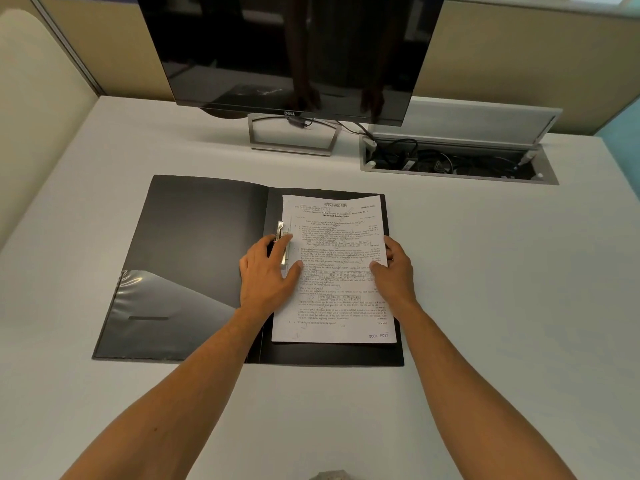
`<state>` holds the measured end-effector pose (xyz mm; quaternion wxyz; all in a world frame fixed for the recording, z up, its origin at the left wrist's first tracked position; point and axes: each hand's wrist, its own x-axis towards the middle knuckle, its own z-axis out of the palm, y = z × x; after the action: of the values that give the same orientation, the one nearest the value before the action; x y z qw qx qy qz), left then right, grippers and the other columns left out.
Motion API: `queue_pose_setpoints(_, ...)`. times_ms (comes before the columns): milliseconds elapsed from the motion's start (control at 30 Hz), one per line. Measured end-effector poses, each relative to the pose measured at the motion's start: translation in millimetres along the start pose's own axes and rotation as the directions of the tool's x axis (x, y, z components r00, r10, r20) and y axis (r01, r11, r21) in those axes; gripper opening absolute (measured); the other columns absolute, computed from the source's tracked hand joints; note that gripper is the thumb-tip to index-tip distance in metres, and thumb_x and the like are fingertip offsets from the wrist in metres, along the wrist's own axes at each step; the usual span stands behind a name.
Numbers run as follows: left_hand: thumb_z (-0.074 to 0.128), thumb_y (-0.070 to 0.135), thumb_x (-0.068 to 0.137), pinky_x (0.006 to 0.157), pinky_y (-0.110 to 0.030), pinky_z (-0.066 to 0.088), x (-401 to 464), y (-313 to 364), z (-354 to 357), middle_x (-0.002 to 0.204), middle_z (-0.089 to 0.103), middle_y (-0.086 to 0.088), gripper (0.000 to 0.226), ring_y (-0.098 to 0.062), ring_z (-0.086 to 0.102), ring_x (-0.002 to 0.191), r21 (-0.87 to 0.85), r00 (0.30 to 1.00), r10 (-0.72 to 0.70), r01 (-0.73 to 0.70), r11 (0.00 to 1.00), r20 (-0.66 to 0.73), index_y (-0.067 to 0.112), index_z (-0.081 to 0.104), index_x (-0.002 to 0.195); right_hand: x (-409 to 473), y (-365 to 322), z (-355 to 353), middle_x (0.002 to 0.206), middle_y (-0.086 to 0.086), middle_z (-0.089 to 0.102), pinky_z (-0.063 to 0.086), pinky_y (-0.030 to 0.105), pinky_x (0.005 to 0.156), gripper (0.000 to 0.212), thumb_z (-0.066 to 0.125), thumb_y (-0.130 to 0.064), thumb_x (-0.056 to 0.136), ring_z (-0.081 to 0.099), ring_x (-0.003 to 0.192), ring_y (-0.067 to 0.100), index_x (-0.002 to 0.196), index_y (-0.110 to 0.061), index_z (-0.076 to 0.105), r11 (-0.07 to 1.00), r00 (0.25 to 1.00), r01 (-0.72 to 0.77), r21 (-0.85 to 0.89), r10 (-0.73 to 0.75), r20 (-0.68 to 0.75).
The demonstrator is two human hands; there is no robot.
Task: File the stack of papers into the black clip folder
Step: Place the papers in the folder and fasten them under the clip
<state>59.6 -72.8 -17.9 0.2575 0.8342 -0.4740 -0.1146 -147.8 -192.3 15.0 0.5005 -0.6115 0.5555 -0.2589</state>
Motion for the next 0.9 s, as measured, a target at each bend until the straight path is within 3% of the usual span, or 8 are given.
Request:
queue_pose_setpoints(167, 0.039, 0.059, 0.091, 0.115, -0.049, 0.019, -1.1, 1.8, 1.0, 0.150, 0.035, -0.006, 0.053, -0.028, 0.031, 0.138, 0.106, 0.999, 0.018, -0.024, 0.994, 0.050, 0.037, 0.042, 0.139, -2.0, 0.5, 2.8, 0.125, -0.003, 0.061, 0.054, 0.023, 0.075, 0.041, 0.058, -0.014, 0.094, 0.062, 0.100, 0.013, 0.131, -0.028, 0.051, 0.997, 0.999, 0.041, -0.059, -0.042, -0.012)
queue_pose_setpoints(300, 0.042, 0.057, 0.092, 0.114, -0.048, 0.019, -1.6, 2.9, 0.4, 0.150, 0.035, -0.006, 0.043, -0.028, 0.030, 0.138, 0.141, 0.998, 0.022, -0.031, 0.989, 0.064, 0.037, 0.050, 0.130, 2.7, -0.4, 3.2, 0.126, 0.005, 0.055, 0.054, 0.031, 0.087, 0.035, 0.057, -0.018, 0.095, 0.058, 0.109, 0.019, 0.130, -0.019, 0.054, 0.985, 0.998, 0.038, -0.170, -0.046, -0.044)
queue_pose_setpoints(567, 0.044, 0.055, 0.093, 0.114, -0.048, 0.020, -1.8, 5.9, -1.4, 0.149, 0.036, -0.005, 0.041, -0.027, 0.029, 0.138, 0.157, 0.998, 0.026, -0.036, 0.987, 0.066, 0.035, 0.051, 0.128, 5.3, -2.2, 2.8, 0.119, 0.007, 0.059, 0.055, 0.036, 0.087, 0.029, 0.059, -0.016, 0.093, 0.058, 0.104, 0.021, 0.121, -0.014, 0.057, 0.962, 0.994, 0.049, -0.268, -0.074, -0.084)
queue_pose_setpoints(633, 0.043, 0.055, 0.093, 0.114, -0.048, 0.019, -1.7, 5.7, -1.0, 0.149, 0.036, -0.005, 0.041, -0.027, 0.029, 0.138, 0.158, 0.997, 0.024, -0.035, 0.987, 0.069, 0.035, 0.051, 0.128, 4.9, -3.3, 2.8, 0.116, 0.002, 0.063, 0.057, 0.027, 0.072, 0.027, 0.059, -0.014, 0.092, 0.061, 0.091, 0.013, 0.119, -0.016, 0.057, 0.969, 0.992, 0.065, -0.240, -0.088, -0.087)
queue_pose_setpoints(733, 0.043, 0.055, 0.093, 0.114, -0.049, 0.020, -1.7, 5.3, -0.9, 0.148, 0.037, -0.005, 0.041, -0.027, 0.030, 0.137, 0.159, 0.998, 0.028, -0.037, 0.987, 0.064, 0.035, 0.051, 0.128, 6.6, -6.6, 2.1, 0.107, -0.008, 0.059, 0.038, 0.006, 0.056, 0.035, 0.061, -0.013, 0.091, 0.056, 0.076, 0.003, 0.124, -0.017, 0.054, 0.974, 0.993, 0.061, -0.220, -0.082, -0.089)
queue_pose_setpoints(900, 0.043, 0.055, 0.093, 0.114, -0.048, 0.020, -1.9, 4.9, -0.5, 0.147, 0.038, -0.005, 0.041, -0.027, 0.030, 0.136, 0.149, 0.998, 0.027, -0.036, 0.988, 0.062, 0.035, 0.051, 0.128, 9.9, -6.7, 1.4, 0.118, 0.000, 0.063, 0.038, 0.008, 0.057, 0.035, 0.063, -0.015, 0.089, 0.057, 0.087, 0.009, 0.121, -0.019, 0.051, 0.979, 0.996, 0.009, -0.205, -0.027, -0.085)
